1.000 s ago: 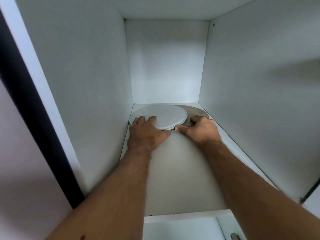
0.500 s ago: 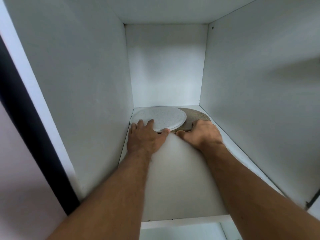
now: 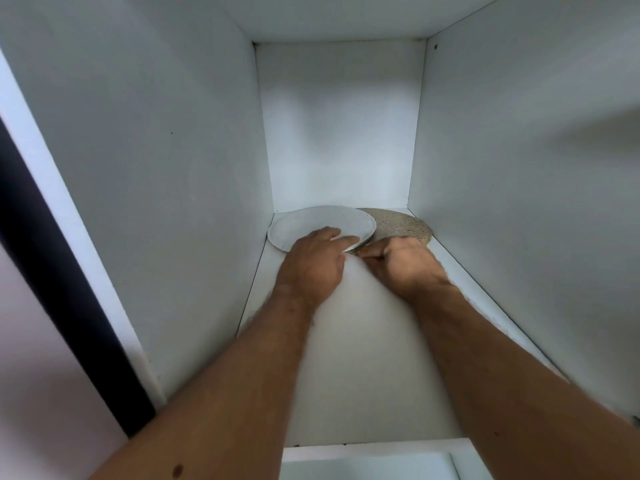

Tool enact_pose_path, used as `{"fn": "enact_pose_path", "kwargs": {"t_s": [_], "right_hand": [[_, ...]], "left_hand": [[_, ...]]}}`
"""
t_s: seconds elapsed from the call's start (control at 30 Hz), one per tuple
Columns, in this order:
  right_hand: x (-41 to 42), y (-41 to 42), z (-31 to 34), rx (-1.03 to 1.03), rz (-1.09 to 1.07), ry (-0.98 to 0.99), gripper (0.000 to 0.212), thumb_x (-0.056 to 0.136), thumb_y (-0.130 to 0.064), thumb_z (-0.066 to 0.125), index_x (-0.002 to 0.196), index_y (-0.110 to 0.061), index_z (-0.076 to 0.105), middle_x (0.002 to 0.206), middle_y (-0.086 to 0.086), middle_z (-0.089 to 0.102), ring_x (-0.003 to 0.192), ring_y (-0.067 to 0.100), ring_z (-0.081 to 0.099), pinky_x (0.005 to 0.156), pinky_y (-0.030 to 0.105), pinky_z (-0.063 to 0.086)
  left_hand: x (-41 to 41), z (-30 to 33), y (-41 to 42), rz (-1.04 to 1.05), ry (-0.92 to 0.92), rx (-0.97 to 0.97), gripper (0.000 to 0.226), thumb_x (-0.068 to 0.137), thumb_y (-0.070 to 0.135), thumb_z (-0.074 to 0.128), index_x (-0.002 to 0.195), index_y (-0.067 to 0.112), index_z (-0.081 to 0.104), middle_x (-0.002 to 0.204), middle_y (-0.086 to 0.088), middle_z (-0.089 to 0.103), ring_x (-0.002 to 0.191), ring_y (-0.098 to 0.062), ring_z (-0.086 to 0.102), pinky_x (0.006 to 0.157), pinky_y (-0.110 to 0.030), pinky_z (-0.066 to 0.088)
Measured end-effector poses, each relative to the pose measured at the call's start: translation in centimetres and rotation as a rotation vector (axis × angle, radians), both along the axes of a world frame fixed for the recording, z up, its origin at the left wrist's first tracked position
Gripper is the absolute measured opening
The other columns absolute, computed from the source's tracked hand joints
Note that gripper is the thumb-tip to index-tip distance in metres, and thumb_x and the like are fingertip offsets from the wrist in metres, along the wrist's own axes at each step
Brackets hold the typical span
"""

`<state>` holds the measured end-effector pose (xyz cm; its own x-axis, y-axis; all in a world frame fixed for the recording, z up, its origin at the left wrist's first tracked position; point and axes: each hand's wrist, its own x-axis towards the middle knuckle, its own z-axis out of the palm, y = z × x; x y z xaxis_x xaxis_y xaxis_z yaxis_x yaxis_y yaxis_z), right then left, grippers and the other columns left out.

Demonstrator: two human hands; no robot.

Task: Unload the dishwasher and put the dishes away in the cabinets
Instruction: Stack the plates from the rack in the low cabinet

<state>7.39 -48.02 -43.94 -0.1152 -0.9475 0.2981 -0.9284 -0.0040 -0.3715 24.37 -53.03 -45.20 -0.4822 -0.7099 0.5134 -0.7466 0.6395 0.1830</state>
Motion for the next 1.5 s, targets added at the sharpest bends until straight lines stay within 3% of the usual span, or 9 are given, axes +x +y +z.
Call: {"fn": "enact_pose_path", "kwargs": {"t_s": [0.33,0.57,0.7,0.83,0.97,1.03,1.23,1.37,1.5], "right_hand": [[0.3,-0.6,-0.1,0.009,-0.131,0.029,0.037,0.089,-0.040,0.049,0.122,-0.036,0.067,0.121,0.004,0.067,0.112,0.029,0.060,0.093,0.035,0.051],[0.5,-0.3,-0.4,-0.028,-0.148,0.043,0.057,0.076,-0.052,0.036,0.116,-0.027,0.068,0.118,-0.002,0.068,0.106,0.026,0.063,0.089,0.034,0.053],[0.4,-0.2,-0.2,-0.038,-0.128,0.047,0.037,0.085,-0.038,0.050,0.114,-0.026,0.071,0.116,0.001,0.069,0.105,0.028,0.062,0.087,0.032,0.053],[0.3,-0.3,-0.6,-0.035,-0.139,0.065,0.035,0.087,-0.037,0.052,0.111,-0.019,0.070,0.114,0.008,0.069,0.105,0.031,0.062,0.086,0.033,0.050],[0.8,0.7,-1.2,-0.173,-0.172,0.057,0.032,0.090,-0.031,0.050,0.103,-0.006,0.066,0.106,0.018,0.063,0.099,0.038,0.061,0.080,0.039,0.046],[1.3,2.0,-0.9,-0.089,-0.224,0.068,0.025,0.093,-0.027,0.049,0.101,-0.009,0.066,0.102,0.013,0.063,0.095,0.034,0.061,0.073,0.035,0.044],[3.7,6.8,1.5,0.067,-0.207,-0.070,0.029,0.092,-0.028,0.055,0.118,-0.018,0.064,0.126,0.008,0.056,0.121,0.028,0.050,0.092,0.036,0.046],[5.3,11.3,4.5,0.106,-0.194,-0.060,0.032,0.096,-0.026,0.051,0.125,-0.016,0.061,0.128,0.005,0.054,0.126,0.026,0.044,0.092,0.038,0.046],[7.0,17.6,8.4,0.130,-0.212,-0.099,0.032,0.097,-0.020,0.047,0.124,-0.013,0.062,0.126,0.006,0.055,0.124,0.025,0.045,0.086,0.037,0.046]], "left_hand": [[0.0,-0.2,-0.1,0.131,-0.052,-0.033,0.039,0.096,0.038,0.048,0.134,0.040,0.056,0.132,0.003,0.059,0.118,-0.023,0.053,0.100,-0.033,0.040],[0.0,-0.3,0.0,0.114,0.019,-0.084,0.034,0.091,0.030,0.057,0.124,0.028,0.066,0.117,-0.001,0.062,0.110,-0.026,0.053,0.092,-0.040,0.045],[0.0,-0.4,-0.3,0.150,-0.004,-0.057,0.034,0.093,0.025,0.051,0.123,0.031,0.067,0.114,0.003,0.062,0.109,-0.023,0.051,0.091,-0.037,0.043],[0.0,-0.8,-0.7,0.138,0.029,-0.046,0.035,0.092,0.023,0.048,0.119,0.030,0.070,0.110,0.001,0.063,0.106,-0.024,0.053,0.090,-0.038,0.046],[0.3,-1.4,-0.8,0.120,0.003,-0.209,0.040,0.085,0.025,0.043,0.112,0.020,0.072,0.097,-0.009,0.064,0.091,-0.035,0.058,0.078,-0.045,0.052],[0.3,-0.7,0.0,0.137,-0.037,-0.283,0.038,0.083,0.017,0.047,0.115,0.017,0.068,0.099,-0.012,0.064,0.090,-0.038,0.058,0.074,-0.046,0.052],[1.5,1.7,5.5,0.129,-0.155,-0.175,0.066,0.074,0.015,0.016,0.123,0.011,0.059,0.108,-0.015,0.061,0.101,-0.040,0.053,0.077,-0.048,0.049],[2.0,4.1,10.8,0.116,-0.152,-0.088,0.057,0.078,0.009,0.026,0.124,0.010,0.059,0.107,-0.015,0.061,0.100,-0.039,0.054,0.072,-0.047,0.049],[4.0,8.8,17.0,0.104,-0.125,0.048,0.054,0.082,-0.004,0.040,0.132,0.010,0.054,0.117,-0.016,0.060,0.110,-0.038,0.052,0.083,-0.048,0.050]]}}
